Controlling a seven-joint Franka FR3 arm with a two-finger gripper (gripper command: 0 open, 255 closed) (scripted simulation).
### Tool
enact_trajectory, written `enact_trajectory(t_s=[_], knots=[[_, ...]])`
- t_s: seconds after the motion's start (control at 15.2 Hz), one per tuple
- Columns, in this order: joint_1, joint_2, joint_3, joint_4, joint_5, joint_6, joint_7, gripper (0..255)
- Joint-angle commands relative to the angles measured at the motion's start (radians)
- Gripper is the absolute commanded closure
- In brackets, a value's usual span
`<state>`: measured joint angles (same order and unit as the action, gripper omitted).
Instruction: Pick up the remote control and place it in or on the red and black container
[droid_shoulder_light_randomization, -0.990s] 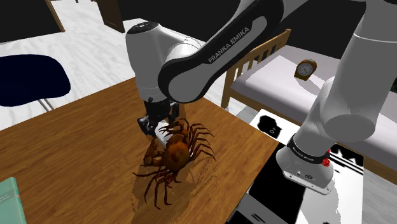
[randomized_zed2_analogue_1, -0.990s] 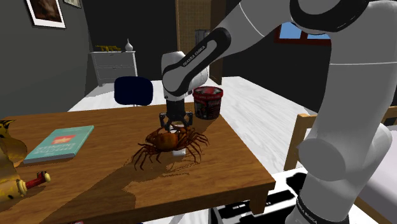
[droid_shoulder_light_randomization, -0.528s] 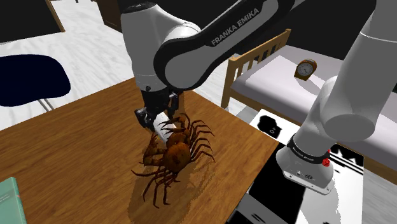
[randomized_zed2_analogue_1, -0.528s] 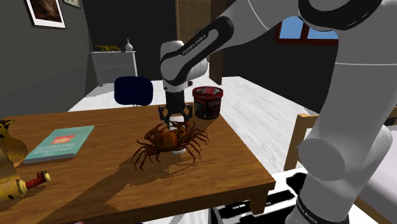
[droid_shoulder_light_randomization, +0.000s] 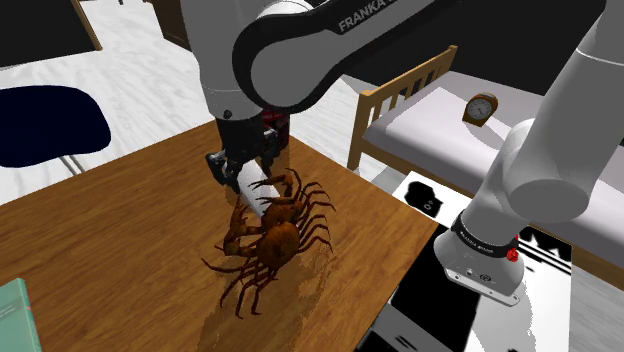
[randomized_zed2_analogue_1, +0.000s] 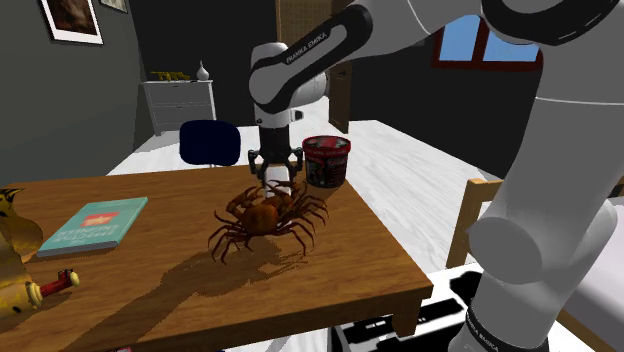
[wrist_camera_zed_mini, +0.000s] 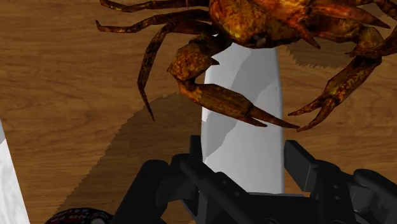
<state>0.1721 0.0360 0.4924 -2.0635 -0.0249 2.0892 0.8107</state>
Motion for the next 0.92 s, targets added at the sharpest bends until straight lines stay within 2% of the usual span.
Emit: enact_trajectory(t_s=[0.0,0.86], knots=[[0.0,-0.012,0.0,0.019,0.007,-0.029,-0.003,255],[-0.004,-0.059,-0.003,0.147,0.031,-0.198,-0.022,255]])
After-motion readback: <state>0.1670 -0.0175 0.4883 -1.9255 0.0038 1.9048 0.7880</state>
